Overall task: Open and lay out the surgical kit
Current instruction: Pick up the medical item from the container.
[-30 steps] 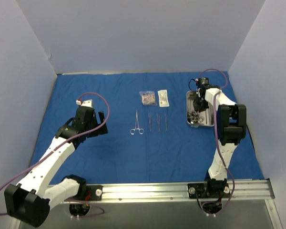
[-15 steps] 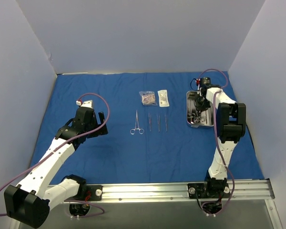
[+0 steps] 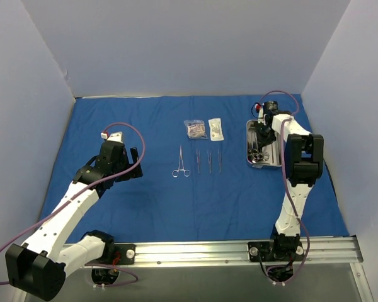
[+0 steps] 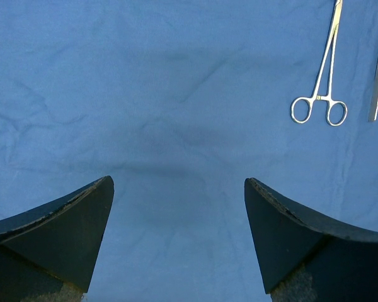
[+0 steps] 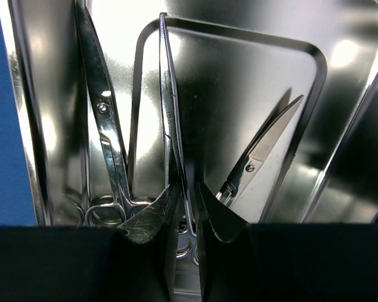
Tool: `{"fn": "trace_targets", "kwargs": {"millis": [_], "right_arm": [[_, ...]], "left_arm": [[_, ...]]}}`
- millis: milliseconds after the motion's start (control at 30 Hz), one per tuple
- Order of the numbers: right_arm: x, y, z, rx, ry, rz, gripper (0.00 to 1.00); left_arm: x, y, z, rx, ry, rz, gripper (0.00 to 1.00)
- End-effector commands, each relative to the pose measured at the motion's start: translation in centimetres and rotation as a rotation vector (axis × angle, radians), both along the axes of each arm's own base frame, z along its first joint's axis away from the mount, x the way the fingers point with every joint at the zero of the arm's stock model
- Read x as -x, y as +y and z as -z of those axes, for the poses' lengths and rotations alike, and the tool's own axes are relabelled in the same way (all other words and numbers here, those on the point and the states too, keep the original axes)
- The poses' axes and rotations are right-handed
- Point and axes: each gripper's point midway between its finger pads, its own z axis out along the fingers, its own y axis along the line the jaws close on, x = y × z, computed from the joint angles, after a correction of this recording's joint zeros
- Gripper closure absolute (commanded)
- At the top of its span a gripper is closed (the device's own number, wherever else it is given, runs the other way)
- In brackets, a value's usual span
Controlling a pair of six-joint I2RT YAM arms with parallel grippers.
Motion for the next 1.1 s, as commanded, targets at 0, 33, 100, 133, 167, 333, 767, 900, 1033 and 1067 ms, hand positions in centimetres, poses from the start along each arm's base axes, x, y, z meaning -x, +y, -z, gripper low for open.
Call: {"fn": "trace_targets", "kwargs": {"millis": [0, 33, 100, 133, 167, 333, 767, 900, 1033, 1067], "right_arm": [[3.0, 0.3, 3.5, -0.032, 0.162, -0.029, 0.88], [3.3, 0.5, 3.9, -0.037, 0.178, -0.035, 0.88], [3.5, 0.5, 4.3, -0.035, 0.192, -0.050, 0.88], [3.7, 0.5, 4.6, -0.036, 0.210, -0.055, 0.90], [3.7, 0.6, 4.8, -0.041, 0.215, -0.062, 0.94], [3.6, 0.3, 4.3, -0.040, 0.204, -0.053, 1.00], [-0.2, -0.2, -5.7, -0.011, -0.057, -0.021, 1.00], [0.1, 0.0, -7.4, -0.015, -0.086, -0.008, 1.00], [0.3, 1.1, -9.6, -0.041, -0.129, 0.008, 1.00], [0.2, 1.4, -10.0, -0.050, -0.142, 0.011, 1.00]], "left_arm": [[-0.8, -0.2, -0.9, 0.015, -0.050, 0.013, 0.06], [-0.8, -0.2, -0.9, 0.016, -0.052, 0.013, 0.06], [-0.7, -0.2, -0.8, 0.015, -0.048, 0.014, 0.06], [-0.7, -0.2, -0.8, 0.018, -0.049, 0.014, 0.06], [-0.7, -0.2, -0.8, 0.019, -0.051, 0.014, 0.06], [-0.6, -0.2, -1.0, 0.018, -0.054, 0.012, 0.06], [-0.8, -0.2, -1.6, 0.024, -0.066, 0.005, 0.06], [-0.9, -0.2, -1.9, 0.027, -0.071, -0.002, 0.06], [-1.0, -0.3, -2.1, 0.033, -0.072, -0.007, 0.06], [-1.0, -0.3, -2.1, 0.035, -0.071, -0.010, 0.06]]}}
